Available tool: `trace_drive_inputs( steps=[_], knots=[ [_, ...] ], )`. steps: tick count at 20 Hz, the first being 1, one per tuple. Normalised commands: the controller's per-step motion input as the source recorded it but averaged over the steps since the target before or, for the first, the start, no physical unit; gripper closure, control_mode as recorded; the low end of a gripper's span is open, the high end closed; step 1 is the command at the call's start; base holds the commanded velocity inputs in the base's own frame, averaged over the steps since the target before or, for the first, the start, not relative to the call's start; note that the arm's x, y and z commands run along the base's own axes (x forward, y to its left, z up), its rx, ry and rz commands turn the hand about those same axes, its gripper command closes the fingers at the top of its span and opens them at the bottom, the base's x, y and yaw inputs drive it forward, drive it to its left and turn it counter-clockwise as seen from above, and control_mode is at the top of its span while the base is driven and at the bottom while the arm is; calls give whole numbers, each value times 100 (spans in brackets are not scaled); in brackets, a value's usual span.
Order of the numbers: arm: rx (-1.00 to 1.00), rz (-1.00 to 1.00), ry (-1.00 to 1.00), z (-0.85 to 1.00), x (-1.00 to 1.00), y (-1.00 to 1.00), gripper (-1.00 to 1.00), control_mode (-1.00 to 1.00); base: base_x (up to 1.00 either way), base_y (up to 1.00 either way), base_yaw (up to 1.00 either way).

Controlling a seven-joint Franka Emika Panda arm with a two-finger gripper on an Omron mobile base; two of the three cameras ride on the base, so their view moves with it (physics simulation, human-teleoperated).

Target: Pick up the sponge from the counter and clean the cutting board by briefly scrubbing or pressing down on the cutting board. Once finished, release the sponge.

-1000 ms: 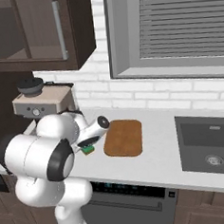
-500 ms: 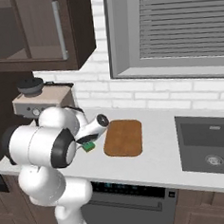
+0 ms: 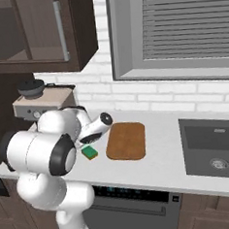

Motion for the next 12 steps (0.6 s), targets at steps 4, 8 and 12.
trace_drive_inputs(
  steps=[4,8,12],
  knots=[
    [0,-2,-2,95,-46,0,-100,-100,0,0,0],
    [0,-12,-1,83,-67,0,-100,-100,0,0,0],
    [1,-23,0,26,-97,0,-100,-100,0,0,0]
  ],
)
